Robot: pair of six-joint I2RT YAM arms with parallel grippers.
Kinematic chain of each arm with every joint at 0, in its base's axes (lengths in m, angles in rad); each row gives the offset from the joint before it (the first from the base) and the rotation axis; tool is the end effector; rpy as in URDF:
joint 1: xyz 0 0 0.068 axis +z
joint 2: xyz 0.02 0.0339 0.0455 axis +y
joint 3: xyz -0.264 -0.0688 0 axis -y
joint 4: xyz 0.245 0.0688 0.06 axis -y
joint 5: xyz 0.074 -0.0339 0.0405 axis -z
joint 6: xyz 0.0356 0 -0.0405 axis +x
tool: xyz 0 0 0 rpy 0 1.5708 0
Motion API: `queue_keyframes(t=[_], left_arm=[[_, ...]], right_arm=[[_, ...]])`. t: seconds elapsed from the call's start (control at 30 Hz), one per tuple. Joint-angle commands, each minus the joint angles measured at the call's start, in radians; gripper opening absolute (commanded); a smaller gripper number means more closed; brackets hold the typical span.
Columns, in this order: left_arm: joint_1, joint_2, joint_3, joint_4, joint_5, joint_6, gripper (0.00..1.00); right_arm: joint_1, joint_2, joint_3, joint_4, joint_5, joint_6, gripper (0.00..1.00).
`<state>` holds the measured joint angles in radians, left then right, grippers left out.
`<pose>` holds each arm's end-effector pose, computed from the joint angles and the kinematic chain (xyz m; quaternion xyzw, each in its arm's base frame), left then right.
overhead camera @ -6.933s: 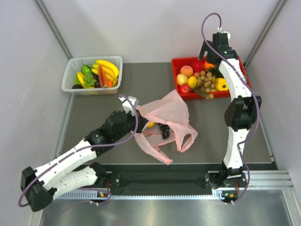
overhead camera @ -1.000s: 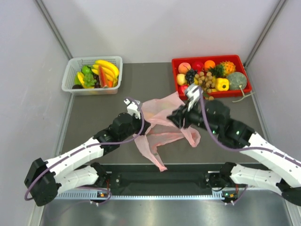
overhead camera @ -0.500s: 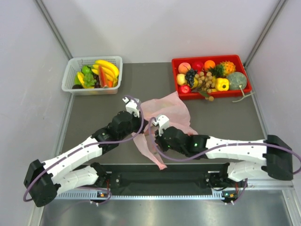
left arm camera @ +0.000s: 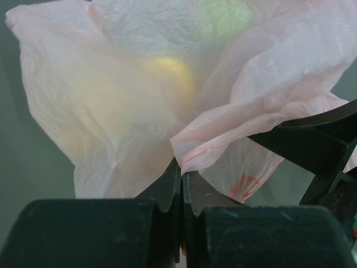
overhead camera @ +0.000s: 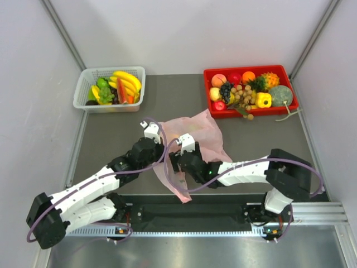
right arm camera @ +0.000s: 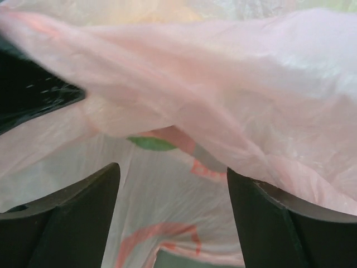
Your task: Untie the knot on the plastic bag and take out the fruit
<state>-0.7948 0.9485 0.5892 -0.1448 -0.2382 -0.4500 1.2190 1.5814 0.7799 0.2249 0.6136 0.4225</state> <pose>0.1542 -0.1452 0.2456 0.0872 0.8527 -0.2112 0.4698 0.1305 0.2959 0.1870 -0.1922 0.8282 0.1517 0.5041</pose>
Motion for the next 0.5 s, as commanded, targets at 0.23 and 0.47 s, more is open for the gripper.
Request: queue_keyframes(t=[0.23, 0.47], left_arm=[[0.000, -0.091, -0.086, 0.016, -0.141, -0.099, 0.00], [0.002, -0.057, -0.112, 0.077, -0.138, -0.121, 0.00]], right_arm=[[-0.104, 0.158, 0.050, 0.318, -0.027, -0.036, 0.89], [-0.134, 0.290, 0.110, 0.395, -0.069, -0.044, 0.97]])
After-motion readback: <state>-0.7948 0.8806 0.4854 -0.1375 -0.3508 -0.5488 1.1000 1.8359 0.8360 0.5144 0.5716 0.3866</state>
